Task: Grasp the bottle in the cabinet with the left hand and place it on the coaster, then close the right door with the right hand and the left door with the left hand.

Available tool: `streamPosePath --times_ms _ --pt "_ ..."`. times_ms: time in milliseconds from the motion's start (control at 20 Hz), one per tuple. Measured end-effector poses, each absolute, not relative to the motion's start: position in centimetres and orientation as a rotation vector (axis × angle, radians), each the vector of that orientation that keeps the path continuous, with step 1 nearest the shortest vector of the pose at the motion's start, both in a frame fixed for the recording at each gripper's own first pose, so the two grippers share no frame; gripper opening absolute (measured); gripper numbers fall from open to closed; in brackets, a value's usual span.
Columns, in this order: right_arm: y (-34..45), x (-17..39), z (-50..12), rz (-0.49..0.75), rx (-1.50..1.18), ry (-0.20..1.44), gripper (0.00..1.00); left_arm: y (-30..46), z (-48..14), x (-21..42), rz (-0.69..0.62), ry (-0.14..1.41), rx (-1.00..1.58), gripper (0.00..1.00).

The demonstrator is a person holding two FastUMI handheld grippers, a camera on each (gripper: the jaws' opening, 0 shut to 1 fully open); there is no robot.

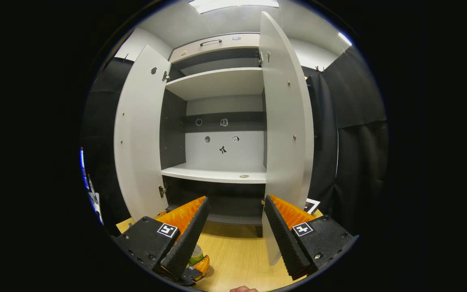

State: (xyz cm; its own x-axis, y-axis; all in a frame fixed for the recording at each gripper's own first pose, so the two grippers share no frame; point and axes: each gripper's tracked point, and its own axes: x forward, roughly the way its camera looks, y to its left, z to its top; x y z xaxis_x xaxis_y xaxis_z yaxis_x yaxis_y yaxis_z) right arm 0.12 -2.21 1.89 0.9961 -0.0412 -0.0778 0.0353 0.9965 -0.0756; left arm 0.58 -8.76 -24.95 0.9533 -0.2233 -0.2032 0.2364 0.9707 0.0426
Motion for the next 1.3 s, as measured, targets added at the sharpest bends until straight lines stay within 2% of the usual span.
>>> streamPosePath --times_ms 750,1300 --pt "-1.6 -0.2 1.5 -0.025 -0.072 0.089 0.85 -9.1 -24.7 -0.3 -0.254 0.204 0.106 0.76" --pt "-1.6 -0.5 1.9 -0.025 -0.063 0.063 0.85 -9.1 -19.9 -0.4 -0.254 0.151 0.110 0.86"
